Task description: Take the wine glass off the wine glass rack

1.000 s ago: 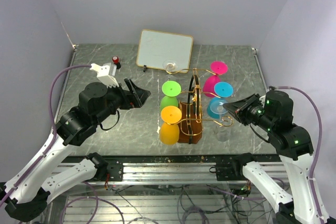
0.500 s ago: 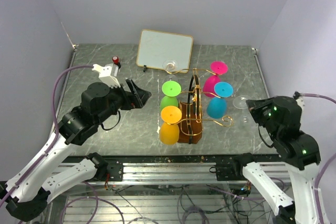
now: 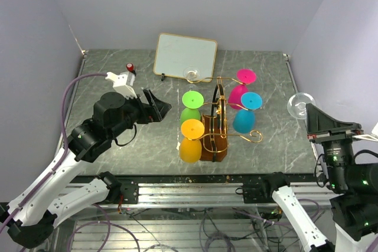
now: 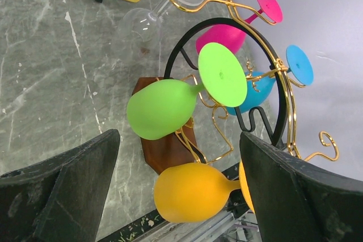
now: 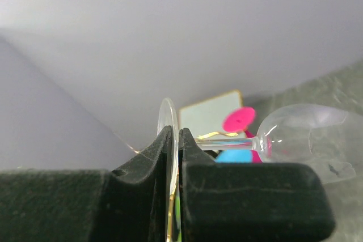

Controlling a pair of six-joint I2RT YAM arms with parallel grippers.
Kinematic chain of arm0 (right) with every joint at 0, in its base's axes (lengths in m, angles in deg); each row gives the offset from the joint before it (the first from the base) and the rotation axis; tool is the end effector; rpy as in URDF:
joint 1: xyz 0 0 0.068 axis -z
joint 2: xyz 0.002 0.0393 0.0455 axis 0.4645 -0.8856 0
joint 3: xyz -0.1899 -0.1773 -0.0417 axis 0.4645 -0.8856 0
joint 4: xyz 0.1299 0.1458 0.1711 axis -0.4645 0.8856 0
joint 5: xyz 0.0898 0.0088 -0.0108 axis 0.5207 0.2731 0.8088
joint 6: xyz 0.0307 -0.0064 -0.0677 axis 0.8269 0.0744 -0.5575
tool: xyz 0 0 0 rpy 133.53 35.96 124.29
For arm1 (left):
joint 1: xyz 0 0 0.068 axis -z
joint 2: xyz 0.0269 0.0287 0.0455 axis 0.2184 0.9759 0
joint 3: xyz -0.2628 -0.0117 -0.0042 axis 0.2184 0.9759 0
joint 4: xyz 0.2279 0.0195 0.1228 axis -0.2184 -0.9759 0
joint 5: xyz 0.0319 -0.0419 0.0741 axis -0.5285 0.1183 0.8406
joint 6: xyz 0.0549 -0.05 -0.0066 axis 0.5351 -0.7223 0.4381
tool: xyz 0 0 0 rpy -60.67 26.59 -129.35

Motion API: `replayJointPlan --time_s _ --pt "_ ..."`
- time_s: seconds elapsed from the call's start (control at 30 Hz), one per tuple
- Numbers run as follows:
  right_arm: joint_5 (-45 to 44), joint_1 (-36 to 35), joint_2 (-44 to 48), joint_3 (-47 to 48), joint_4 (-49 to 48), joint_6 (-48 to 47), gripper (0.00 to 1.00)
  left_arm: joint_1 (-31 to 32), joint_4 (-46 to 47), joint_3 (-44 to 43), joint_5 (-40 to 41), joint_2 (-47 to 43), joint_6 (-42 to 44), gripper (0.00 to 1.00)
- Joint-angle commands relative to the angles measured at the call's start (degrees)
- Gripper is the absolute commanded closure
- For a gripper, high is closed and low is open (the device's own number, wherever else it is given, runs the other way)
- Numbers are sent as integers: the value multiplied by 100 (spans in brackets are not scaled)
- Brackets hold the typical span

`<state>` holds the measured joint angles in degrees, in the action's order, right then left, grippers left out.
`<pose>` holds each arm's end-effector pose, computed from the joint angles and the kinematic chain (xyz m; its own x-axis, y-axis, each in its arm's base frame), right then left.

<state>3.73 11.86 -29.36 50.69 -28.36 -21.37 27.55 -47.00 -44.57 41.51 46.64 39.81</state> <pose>0.0236 -0.0100 0.4576 0.1680 0.6472 -0.7436 -0.1552 0.7623 0.6284 0.1535 -0.1218 0.3718 -0.5372 -0.4025 -0.7412 0.2902 0.7369 -0.6105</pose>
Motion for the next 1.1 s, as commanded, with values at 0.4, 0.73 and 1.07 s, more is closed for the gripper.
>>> replayJointPlan --time_s 0.4,0.73,1.07 --pt "4140 16 -371 -278 -3550 2026 100 -51 2150 216 -1750 -408 -371 1" --pt "5301 16 -1168 -875 -6066 4806 100 -47 3969 585 -2745 -442 -1003 1" --pt "5109 17 -1793 -1280 -7859 6892 100 -48 7645 1462 -3562 412 -2771 0"
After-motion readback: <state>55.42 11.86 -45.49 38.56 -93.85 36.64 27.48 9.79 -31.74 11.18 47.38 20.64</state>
